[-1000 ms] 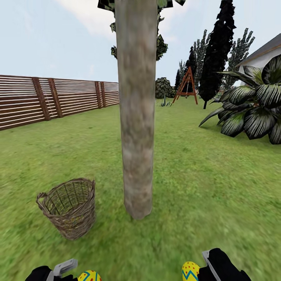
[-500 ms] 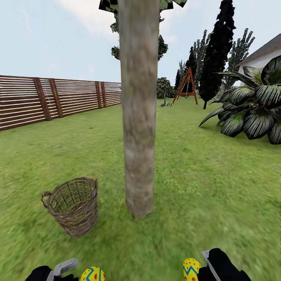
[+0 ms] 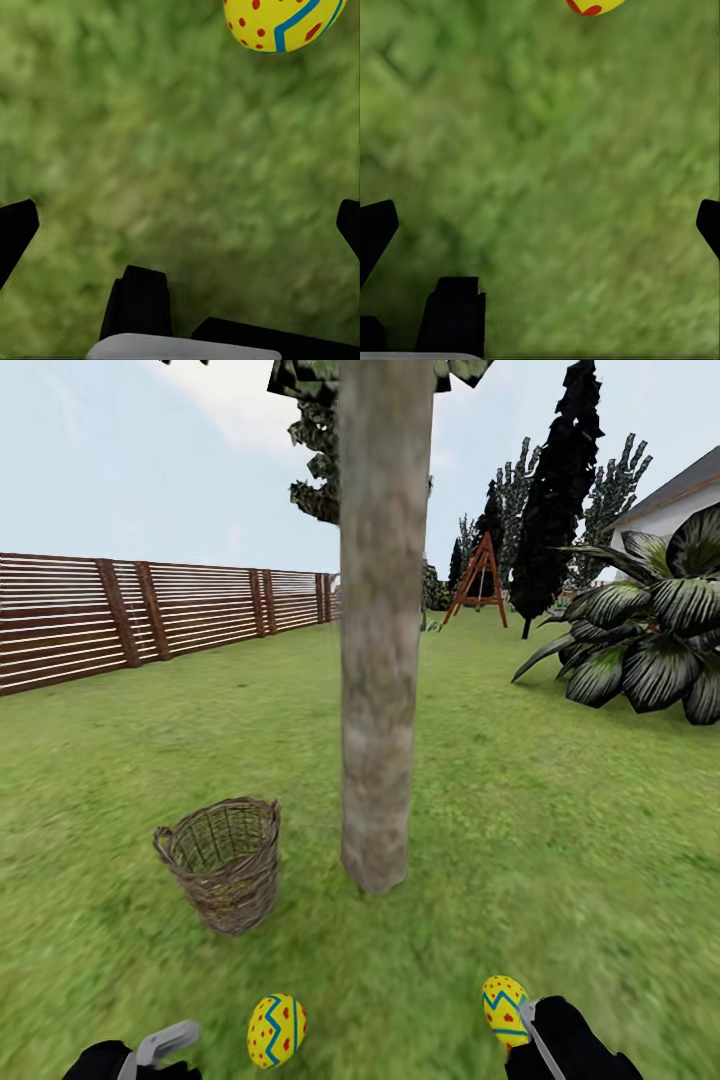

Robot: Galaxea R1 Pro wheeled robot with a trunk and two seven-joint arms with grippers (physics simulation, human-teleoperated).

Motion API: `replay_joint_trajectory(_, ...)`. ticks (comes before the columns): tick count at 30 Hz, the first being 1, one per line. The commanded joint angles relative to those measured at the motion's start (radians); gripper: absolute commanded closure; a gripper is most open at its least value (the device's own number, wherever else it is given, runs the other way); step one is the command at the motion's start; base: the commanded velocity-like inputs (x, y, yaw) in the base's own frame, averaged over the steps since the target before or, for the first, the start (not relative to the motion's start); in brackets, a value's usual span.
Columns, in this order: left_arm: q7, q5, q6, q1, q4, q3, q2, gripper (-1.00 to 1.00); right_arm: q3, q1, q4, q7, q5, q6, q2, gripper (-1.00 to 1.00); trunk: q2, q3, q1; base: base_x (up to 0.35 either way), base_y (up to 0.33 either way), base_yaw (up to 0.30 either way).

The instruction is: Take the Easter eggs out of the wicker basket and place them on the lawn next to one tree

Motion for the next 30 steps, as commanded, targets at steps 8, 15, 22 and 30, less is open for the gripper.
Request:
replay_joint_trajectory(8, -0.001, 0.003, 0.003, -0.001, 0.001, 0.001, 0.000, -1.00, 0.003, -0.001, -0.002, 0.008, 0.011, 0.005, -0.001, -1.00, 0.000, -0.001, -0.001, -0.160, 0.286, 0.000)
replay_joint_trajectory(15, -0.001, 0.003, 0.003, -0.001, -0.001, 0.001, 0.001, -1.00, 0.003, -0.001, -0.002, 0.010, 0.010, 0.005, -0.001, -1.00, 0.000, -0.001, -0.001, -0.121, 0.299, -0.034)
replay_joint_trajectory(22, -0.001, 0.003, 0.003, -0.001, -0.002, 0.001, 0.001, -1.00, 0.003, -0.001, -0.001, 0.013, 0.009, 0.004, -0.001, -1.00, 0.000, -0.001, -0.001, -0.081, 0.307, -0.264)
replay_joint_trajectory(30, -0.001, 0.005, 0.003, -0.001, -0.002, 0.004, 0.001, -1.00, 0.003, -0.001, 0.000, 0.013, 0.009, 0.004, -0.001, -1.00, 0.000, -0.001, -0.001, -0.076, 0.309, -0.291)
